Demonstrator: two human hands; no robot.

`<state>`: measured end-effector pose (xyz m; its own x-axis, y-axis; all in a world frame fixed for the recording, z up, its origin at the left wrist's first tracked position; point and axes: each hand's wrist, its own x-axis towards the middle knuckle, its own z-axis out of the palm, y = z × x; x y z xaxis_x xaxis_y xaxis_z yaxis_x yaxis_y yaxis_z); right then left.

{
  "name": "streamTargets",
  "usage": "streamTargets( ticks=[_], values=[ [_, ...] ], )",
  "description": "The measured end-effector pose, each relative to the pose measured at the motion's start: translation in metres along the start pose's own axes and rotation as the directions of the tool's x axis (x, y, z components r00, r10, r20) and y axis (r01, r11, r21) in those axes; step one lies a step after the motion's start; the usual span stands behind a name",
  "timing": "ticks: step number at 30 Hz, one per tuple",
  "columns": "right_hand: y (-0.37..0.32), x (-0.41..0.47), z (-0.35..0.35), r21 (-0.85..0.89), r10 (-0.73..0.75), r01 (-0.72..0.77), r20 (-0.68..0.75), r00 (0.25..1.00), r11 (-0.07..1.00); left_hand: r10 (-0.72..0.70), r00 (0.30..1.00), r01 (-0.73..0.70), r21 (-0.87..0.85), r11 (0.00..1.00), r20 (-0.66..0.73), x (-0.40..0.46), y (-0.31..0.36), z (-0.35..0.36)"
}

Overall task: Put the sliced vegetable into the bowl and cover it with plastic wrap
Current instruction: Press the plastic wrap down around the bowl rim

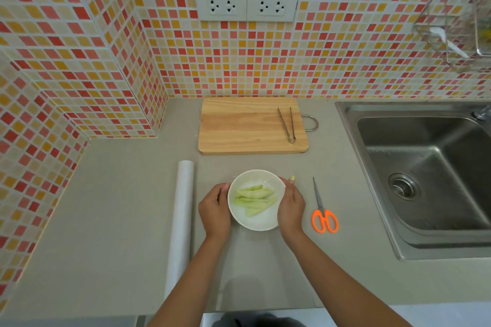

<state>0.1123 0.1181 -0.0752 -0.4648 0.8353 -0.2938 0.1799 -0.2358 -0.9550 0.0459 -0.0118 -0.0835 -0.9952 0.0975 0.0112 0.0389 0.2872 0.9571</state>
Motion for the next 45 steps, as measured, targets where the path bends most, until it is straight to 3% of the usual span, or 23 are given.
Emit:
streamTargets(
  ticks=[4, 11, 13, 16, 18, 21, 24, 30, 35, 45],
  values=[
    [-0.005, -0.001, 0.000, 0.038, 0.040, -0.040, 0.013, 0.999, 0.998, -0.013, 0.999, 0.012, 0.030, 0.999, 0.034, -0.002, 0.002, -0.002],
    [-0.010, 0.001, -0.004, 0.097, 0.073, -0.086, 0.128, 0.989, 0.992, 0.073, 0.997, -0.063, 0.354, 0.933, -0.016, -0.006, 0.011, -0.004],
    [-0.011, 0.005, -0.005, 0.099, 0.083, -0.101, 0.171, 0.982, 0.990, 0.079, 0.996, -0.062, 0.315, 0.947, -0.042, 0.000, 0.013, -0.005],
    [-0.015, 0.009, -0.008, 0.080, 0.079, -0.098, 0.212, 0.974, 0.992, 0.002, 0.993, -0.004, 0.020, 1.000, 0.120, 0.006, 0.021, -0.001],
    [-0.017, 0.011, -0.010, 0.088, 0.070, -0.089, 0.201, 0.977, 0.992, -0.024, 0.981, 0.036, -0.057, 0.998, 0.193, 0.007, 0.025, 0.005],
    [-0.018, 0.011, -0.015, 0.139, 0.036, -0.051, 0.107, 0.994, 0.989, -0.028, 0.973, 0.036, -0.032, 0.999, 0.229, 0.008, 0.022, 0.010],
    [-0.019, 0.011, -0.022, 0.047, -0.021, 0.020, 0.013, 1.000, 0.999, 0.000, 0.983, 0.001, -0.001, 1.000, 0.184, 0.008, 0.016, 0.008],
    [-0.013, 0.009, -0.021, -0.088, 0.012, -0.005, 0.078, 0.997, 0.996, 0.031, 0.993, -0.031, -0.006, 1.000, 0.112, 0.009, 0.017, 0.007],
    [-0.011, 0.005, -0.009, -0.027, 0.150, -0.149, 0.039, 0.988, 0.988, 0.026, 0.999, -0.025, -0.013, 1.000, 0.048, 0.005, 0.019, 0.007],
    [-0.015, 0.007, -0.004, -0.005, 0.107, -0.107, 0.070, 0.992, 0.994, 0.012, 1.000, -0.010, 0.059, 0.998, -0.023, 0.001, 0.019, 0.009]
  ],
)
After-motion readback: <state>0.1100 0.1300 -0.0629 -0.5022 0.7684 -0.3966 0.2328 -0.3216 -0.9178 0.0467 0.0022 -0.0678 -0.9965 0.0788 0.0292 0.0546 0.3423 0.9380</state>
